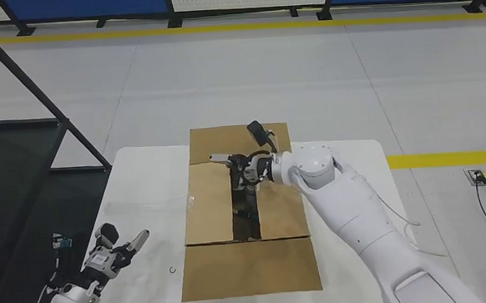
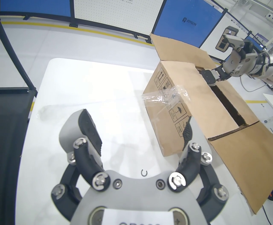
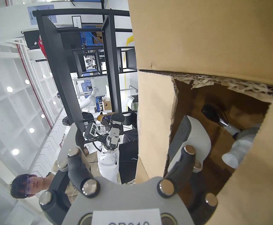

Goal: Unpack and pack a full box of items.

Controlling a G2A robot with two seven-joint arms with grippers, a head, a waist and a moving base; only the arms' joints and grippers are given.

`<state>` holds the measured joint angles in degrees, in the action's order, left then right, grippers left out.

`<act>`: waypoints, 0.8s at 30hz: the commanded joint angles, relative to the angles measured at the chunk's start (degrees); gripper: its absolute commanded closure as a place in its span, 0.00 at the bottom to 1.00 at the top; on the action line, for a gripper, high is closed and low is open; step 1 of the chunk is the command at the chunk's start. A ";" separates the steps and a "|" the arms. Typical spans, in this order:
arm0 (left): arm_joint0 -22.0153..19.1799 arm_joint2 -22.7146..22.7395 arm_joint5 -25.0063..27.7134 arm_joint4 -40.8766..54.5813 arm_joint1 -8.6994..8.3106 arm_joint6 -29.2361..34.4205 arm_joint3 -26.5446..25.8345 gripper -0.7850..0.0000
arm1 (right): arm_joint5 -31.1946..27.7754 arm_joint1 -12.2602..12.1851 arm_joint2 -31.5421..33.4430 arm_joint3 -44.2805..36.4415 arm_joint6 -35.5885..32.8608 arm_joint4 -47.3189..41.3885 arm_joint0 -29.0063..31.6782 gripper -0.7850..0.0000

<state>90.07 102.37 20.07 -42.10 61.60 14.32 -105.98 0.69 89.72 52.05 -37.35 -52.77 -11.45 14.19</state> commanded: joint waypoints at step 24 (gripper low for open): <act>-0.17 -0.34 -1.20 -0.13 0.15 -0.16 -0.30 0.00 | -9.59 5.91 -1.24 7.56 -4.87 -12.52 -5.11 0.00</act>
<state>89.97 101.95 19.01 -42.36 61.74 14.19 -106.30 -8.98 95.26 51.05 -29.49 -58.16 -23.57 9.14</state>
